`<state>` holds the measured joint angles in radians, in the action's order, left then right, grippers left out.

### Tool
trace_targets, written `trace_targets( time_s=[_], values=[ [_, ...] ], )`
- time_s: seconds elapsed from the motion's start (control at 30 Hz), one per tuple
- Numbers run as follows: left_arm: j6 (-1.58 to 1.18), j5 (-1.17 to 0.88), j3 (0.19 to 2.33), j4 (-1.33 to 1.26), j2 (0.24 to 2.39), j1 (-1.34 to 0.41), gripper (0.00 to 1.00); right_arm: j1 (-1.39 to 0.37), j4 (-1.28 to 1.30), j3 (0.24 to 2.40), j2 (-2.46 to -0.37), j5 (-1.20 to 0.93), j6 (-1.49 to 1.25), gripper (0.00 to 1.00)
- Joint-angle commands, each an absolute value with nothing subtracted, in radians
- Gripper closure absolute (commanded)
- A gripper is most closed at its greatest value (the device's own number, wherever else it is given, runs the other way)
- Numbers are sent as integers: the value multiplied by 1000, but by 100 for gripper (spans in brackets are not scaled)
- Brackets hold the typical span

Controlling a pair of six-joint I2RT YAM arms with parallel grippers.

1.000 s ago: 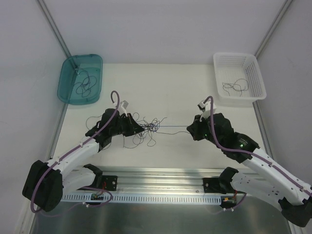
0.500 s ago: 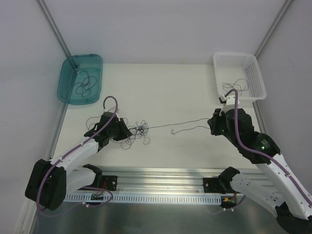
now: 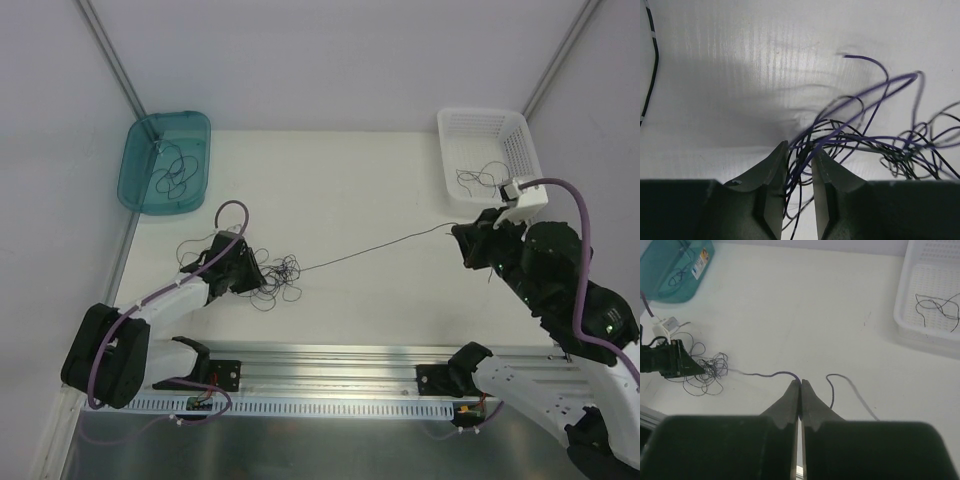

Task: Untangle the cables
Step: Untie the cable.

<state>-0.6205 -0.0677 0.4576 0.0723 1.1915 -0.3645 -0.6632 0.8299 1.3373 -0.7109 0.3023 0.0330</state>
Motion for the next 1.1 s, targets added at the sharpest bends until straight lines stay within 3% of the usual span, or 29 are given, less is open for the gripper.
trace_targets(
  time_s=[0.0, 0.2, 0.63, 0.93, 1.07],
  values=[
    [-592, -28, 485, 89, 1216, -354, 76, -658, 841, 1480, -725, 336, 94, 99],
    [-586, -12, 492, 89, 1261, -353, 78, -658, 841, 1641, -752, 344, 146, 99],
    [-586, -6, 508, 90, 1296, -339, 78, -658, 729, 1785, -736, 367, 199, 99],
    [-581, -5, 506, 97, 1276, -321, 72, -658, 719, 1721, -709, 365, 193, 99],
    [-565, -35, 489, 106, 1198, -322, 65, -658, 747, 1570, -696, 298, 124, 99]
  ],
)
